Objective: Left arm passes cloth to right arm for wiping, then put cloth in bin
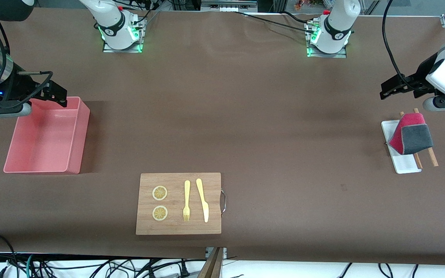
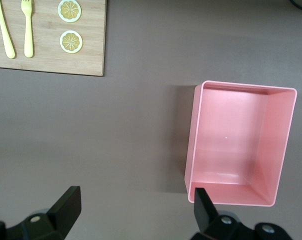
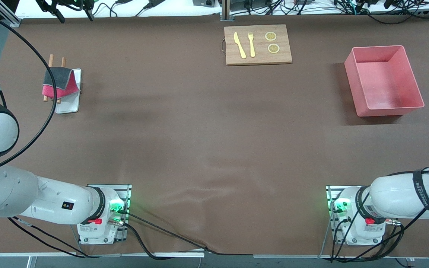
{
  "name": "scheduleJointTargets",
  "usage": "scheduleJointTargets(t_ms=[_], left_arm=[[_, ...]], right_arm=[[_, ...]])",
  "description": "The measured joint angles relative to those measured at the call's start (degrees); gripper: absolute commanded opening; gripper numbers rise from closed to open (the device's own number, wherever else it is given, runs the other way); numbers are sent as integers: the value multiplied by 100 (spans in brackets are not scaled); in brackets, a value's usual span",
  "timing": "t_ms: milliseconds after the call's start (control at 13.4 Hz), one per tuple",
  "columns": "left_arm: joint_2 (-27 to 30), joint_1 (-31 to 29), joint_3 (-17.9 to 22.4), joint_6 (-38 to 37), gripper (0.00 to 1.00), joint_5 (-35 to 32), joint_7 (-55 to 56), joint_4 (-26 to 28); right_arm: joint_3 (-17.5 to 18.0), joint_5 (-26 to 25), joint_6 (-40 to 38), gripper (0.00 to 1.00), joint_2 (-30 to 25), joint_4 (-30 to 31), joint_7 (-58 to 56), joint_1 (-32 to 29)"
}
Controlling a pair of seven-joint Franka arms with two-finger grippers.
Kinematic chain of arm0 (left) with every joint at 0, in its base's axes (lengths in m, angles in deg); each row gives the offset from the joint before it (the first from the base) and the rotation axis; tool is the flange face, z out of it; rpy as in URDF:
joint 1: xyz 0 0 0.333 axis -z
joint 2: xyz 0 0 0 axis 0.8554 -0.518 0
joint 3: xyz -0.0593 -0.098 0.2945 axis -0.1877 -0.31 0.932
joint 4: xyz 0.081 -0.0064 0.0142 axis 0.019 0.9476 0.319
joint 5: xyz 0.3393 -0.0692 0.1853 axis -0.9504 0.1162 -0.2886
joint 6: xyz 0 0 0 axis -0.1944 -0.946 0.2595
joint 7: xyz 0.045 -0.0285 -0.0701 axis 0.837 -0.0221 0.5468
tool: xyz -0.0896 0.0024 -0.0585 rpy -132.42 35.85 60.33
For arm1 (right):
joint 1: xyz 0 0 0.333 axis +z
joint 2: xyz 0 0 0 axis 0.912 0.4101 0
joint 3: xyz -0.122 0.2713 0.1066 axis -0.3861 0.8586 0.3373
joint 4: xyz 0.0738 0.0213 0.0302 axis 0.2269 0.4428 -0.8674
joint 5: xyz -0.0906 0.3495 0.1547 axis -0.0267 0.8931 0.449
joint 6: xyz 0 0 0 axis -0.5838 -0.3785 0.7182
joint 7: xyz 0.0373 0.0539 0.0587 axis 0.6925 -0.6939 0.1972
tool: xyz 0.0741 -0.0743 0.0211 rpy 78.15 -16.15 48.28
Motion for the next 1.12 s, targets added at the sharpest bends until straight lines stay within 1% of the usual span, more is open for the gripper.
scheduleJointTargets(t_ms=[373, 1120], left_arm=[[0, 2, -81, 35, 100, 0, -6, -12], [-9, 1, -80, 31, 100, 0, -5, -15]], right_arm=[[-1, 0, 0, 100, 0, 0, 0, 0], [-4, 0, 0, 100, 0, 0, 0, -1]])
